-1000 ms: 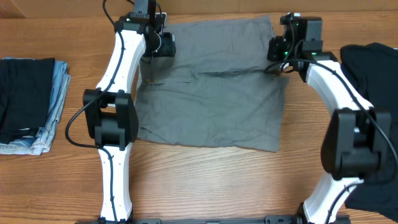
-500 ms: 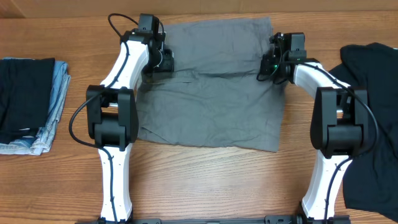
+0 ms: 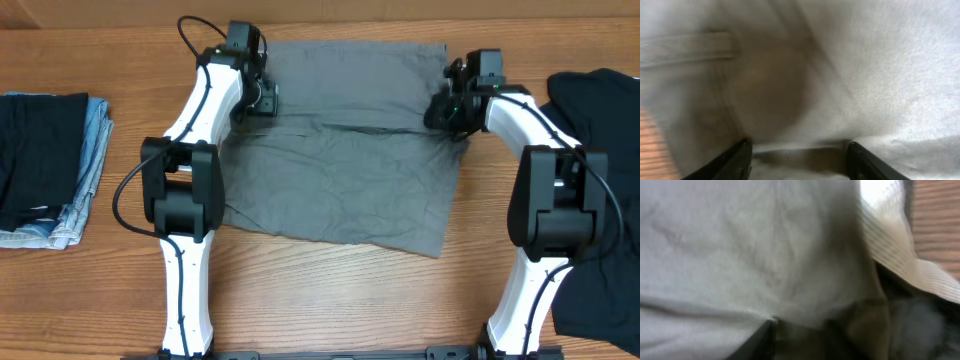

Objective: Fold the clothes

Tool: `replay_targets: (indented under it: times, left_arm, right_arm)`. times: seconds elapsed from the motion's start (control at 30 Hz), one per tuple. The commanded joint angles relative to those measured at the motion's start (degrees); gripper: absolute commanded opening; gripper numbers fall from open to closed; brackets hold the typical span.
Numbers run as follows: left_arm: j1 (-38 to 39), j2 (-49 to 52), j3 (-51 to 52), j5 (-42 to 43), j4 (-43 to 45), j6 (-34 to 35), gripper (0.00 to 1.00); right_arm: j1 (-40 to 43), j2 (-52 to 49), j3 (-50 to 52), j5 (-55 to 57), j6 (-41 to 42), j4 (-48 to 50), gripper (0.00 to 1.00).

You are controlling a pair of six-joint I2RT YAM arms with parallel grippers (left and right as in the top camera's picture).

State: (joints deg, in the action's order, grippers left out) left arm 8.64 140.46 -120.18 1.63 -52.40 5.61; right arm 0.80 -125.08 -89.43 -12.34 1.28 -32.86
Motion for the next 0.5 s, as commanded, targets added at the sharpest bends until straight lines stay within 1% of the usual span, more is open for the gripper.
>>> replay_targets:
  times: [0.0,0.03,0.07,0.1,0.17,0.3,0.33,0.4,0.47]
  left_arm:
    - [-0.37,-4.28,-11.85,-2.25,-4.55,-0.17,0.69]
    - [-0.37,-5.86,-15.96,-2.34,-7.93,0.81,0.74]
    - [-0.48,-7.89,-19.52,-2.75,-12.24,2.51,0.8]
    - [-0.5,-10.29,-21.99,-4.44,-16.17,4.15,0.84]
    - [-0.48,-14.88,-23.19,-8.04,-20.7,6.67,0.89]
    - [-0.46,-24.52,-23.17,-8.7,-32.26,12.17,0.91]
    - [-0.35,-26.95,-23.17,-8.7,-36.83,13.75,0.91]
    - [-0.35,-29.46,-23.17,-8.68,-42.75,16.13,0.91]
    - [-0.35,-31.43,-21.81,-7.52,-44.41,15.06,0.91]
  right_arm:
    - [1.49,5.95,-9.94,-0.76,-0.24,-5.31,0.89]
    - [1.53,7.67,-14.01,-1.44,-0.24,-10.25,0.96]
    - [1.55,9.66,-16.65,-1.14,-0.09,-14.47,1.0]
    - [1.6,11.96,-18.03,-0.39,0.76,-17.75,1.0]
    - [1.6,17.2,-18.34,1.53,3.67,-22.84,1.0]
    - [1.57,26.32,-18.32,5.86,10.67,-36.65,1.0]
    - [1.57,28.39,-18.21,5.88,12.57,-40.96,1.0]
    - [1.2,30.36,-18.12,5.9,15.58,-47.56,1.0]
    - [0.66,30.84,-16.92,5.9,17.7,-53.94,1.0]
